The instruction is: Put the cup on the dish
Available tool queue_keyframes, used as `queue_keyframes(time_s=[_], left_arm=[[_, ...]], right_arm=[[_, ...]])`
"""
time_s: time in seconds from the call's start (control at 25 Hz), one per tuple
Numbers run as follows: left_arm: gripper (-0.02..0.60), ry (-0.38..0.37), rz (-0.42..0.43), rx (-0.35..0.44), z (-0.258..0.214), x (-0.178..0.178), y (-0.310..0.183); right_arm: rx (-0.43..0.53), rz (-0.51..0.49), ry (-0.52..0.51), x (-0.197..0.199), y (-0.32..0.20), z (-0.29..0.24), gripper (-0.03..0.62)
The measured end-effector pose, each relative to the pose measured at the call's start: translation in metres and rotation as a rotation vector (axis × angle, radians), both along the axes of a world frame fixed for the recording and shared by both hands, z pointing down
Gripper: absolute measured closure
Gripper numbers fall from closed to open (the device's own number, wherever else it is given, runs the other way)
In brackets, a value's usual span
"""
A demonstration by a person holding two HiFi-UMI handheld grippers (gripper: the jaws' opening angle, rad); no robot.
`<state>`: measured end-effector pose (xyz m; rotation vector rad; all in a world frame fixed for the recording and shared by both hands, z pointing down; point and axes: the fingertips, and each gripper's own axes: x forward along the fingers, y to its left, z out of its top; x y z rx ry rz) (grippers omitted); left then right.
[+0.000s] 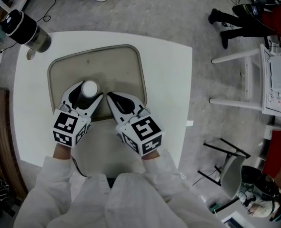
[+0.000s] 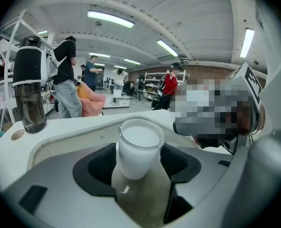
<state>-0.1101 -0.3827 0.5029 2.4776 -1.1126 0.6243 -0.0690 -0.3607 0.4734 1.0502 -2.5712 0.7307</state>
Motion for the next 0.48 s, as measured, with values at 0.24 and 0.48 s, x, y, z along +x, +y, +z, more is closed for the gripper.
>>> queue_keyframes(time_s=[0.24, 0.48], left_arm=[[0.307, -0.015, -0.047, -0.016, -0.005, -0.01, 0.021], [0.308, -0.057, -0.067, 0.027, -0.027, -0.01, 0.055]], right_arm=[[0.02, -0.014, -0.009, 0.006, 0.02, -0.014, 0.58], [0.065, -0.04, -0.024, 0.012, 0.046, -0.038, 0.58]])
